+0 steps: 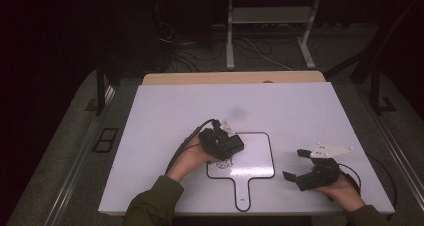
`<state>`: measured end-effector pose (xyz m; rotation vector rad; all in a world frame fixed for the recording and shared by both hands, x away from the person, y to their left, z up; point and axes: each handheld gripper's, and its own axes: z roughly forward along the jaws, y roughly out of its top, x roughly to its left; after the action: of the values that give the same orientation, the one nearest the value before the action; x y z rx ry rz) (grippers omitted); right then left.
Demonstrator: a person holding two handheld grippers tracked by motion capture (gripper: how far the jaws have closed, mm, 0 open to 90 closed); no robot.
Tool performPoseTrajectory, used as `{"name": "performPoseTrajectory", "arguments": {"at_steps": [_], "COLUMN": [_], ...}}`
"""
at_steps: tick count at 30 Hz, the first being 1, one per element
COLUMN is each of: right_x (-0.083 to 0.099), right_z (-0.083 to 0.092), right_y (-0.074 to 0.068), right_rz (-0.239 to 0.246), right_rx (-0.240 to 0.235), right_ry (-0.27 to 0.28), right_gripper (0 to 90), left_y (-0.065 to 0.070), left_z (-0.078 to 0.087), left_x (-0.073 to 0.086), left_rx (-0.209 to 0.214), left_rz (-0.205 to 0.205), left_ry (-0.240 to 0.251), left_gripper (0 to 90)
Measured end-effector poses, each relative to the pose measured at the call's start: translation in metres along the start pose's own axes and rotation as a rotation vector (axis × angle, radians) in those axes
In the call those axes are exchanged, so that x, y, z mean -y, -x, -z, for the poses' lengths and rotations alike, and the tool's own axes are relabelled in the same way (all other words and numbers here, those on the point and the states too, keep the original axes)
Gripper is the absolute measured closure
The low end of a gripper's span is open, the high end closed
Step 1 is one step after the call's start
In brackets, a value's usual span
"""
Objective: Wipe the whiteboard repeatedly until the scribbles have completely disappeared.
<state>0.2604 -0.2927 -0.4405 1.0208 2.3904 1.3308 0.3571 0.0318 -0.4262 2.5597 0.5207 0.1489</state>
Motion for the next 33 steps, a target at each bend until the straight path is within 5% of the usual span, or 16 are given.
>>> {"name": "performPoseTrajectory", "arguments": {"at_steps": [4,17,33], "right_x": [0.000,0.000,0.000], "right_z": [0.000,0.001,0.000], "right_y": [0.000,0.000,0.000], "right_rz": [0.000,0.002,0.003], "right_rx": [0.000,0.002,0.001], "right_ry": [0.001,0.002,0.000], "right_gripper": [0.0,0.0,0.0], "left_y": [-0.004,-0.035,-0.001], "left_z": [0.001,0.010,0.011], "left_x": [0.001,0.017,0.017], "left_rx": [-0.001,-0.082,-0.027], "left_rz": [-0.009,0.096,0.029], "left_ry": [-0.001,0.005,-0.004], "left_gripper": [39.7,39.6,39.6]}}
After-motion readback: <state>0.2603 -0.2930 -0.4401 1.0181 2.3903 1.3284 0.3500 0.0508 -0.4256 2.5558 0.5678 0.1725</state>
